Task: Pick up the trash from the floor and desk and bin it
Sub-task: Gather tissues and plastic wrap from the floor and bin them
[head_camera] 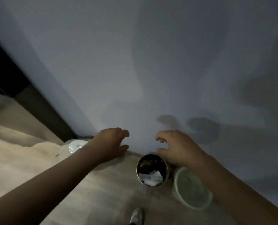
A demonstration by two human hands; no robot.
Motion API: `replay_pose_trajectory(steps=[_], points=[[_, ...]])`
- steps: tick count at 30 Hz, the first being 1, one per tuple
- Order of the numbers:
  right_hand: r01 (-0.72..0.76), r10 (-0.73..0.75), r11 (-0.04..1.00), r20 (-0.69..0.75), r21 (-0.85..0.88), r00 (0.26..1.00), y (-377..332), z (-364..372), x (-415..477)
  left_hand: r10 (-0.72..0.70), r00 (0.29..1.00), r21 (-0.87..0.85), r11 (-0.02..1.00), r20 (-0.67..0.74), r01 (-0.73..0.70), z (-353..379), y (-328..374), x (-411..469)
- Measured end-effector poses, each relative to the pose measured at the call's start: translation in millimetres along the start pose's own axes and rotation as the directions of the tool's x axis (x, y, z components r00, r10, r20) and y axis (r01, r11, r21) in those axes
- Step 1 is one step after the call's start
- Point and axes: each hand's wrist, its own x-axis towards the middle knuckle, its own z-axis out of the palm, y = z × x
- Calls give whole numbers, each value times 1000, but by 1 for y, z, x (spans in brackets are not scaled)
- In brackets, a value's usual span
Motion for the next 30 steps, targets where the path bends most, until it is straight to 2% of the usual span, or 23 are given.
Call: replay_pose_trajectory(steps=[5, 11, 15, 22, 30], points=[[263, -263, 962, 1, -74, 965, -97, -19, 29, -190, 965, -45, 982, -181, 185, -43, -45, -80], [530, -530, 828, 50, -185, 846, -246, -3, 21, -395, 859, -39, 913, -324, 406, -63, -97, -226], [665, -668, 721, 61, -195, 742, -349, 23, -12, -540, 749, -97, 831, -384, 548, -61, -121, -346], [841, -834, 527, 116, -120, 539, -516, 97, -83, -746, 531, -203, 638, -403, 743, -29, -146, -543], [924, -900, 374, 209, -81, 383, -637, 153, -126, -861, 320, -344, 461, -394, 818, -6, -171, -675]])
